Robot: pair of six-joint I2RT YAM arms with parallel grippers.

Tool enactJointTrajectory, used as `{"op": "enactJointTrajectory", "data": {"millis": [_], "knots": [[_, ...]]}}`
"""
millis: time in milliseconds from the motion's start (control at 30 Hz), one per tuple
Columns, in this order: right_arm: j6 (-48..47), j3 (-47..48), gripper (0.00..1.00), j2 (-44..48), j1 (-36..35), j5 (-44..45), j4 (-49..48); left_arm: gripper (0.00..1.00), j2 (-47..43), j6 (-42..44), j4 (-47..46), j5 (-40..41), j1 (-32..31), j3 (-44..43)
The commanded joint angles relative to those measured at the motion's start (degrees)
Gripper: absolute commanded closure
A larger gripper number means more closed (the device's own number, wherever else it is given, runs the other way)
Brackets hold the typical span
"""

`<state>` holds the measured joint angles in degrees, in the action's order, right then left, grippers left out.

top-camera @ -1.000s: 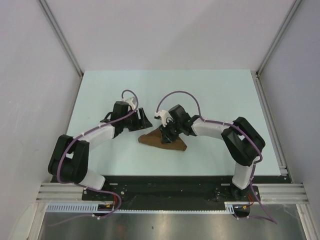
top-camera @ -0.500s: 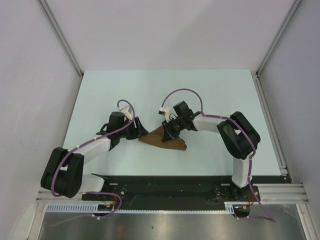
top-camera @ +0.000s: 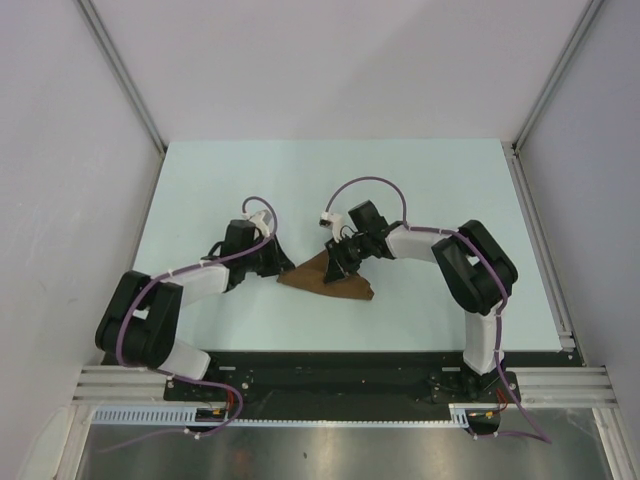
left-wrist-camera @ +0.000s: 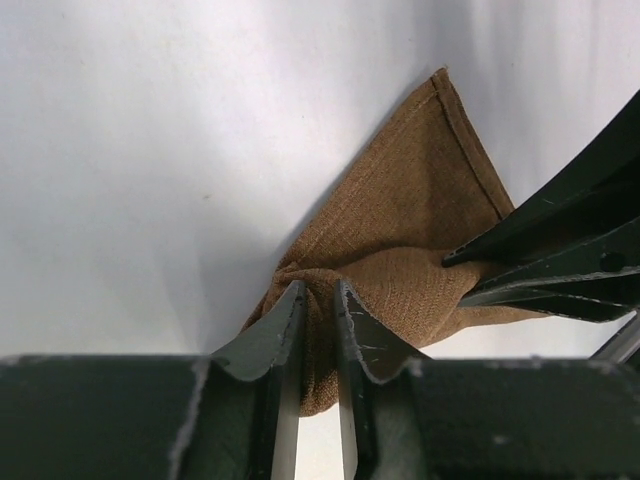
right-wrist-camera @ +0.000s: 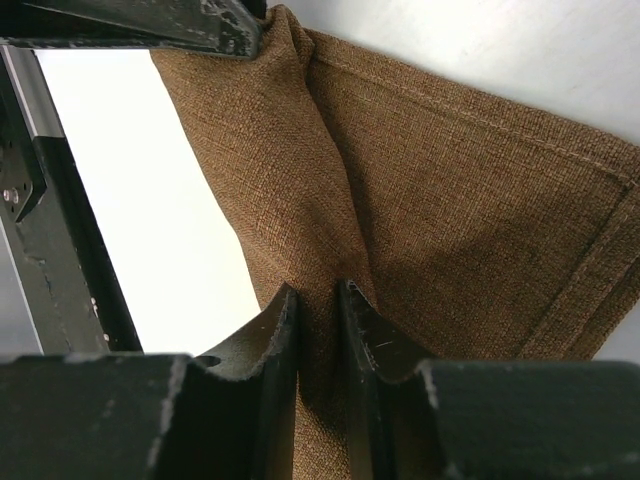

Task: Fold the napkin, place the utensils inside, and roll it up
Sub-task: Roll the napkin with the utensil

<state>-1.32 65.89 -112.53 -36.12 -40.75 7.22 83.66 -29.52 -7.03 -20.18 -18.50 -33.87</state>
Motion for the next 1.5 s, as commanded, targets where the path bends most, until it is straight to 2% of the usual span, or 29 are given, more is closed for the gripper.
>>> {"op": "enactJointTrajectory", "data": {"millis": [0,233,400,667,833,1333,1467], "knots": [[-0.4,-1.6,0.76,-4.2,-0.6,7.7,4.0,0.80,2.1,0.2,-2.5,-2.0,-0.2,-1.6],[0.1,0.0,0.52,0.9,-0.5,6.0,6.4,0.83,5.1,0.4,-2.5,-2.1,-0.2,-2.6],[0.1,0.8,0.39,5.6,-1.6,10.4,6.9,0.83,6.5,1.0,-1.4,-2.1,-0.2,-3.8],[-5.7,-5.5,0.36,17.4,-9.3,28.6,-1.1,0.84,8.1,1.2,-0.7,-2.5,-0.3,-5.2],[-10.2,-6.5,0.35,16.9,-15.1,34.5,-2.7,0.85,8.7,1.2,-0.1,-2.4,-0.3,-6.1],[-12.3,-6.0,0.35,8.6,-16.7,37.1,-2.7,0.85,10.3,1.4,1.1,-2.7,-0.7,-8.6],[-11.5,-6.5,0.36,7.3,-16.1,37.4,-3.0,0.82,10.7,1.4,1.0,-3.3,-0.7,-9.6]]}}
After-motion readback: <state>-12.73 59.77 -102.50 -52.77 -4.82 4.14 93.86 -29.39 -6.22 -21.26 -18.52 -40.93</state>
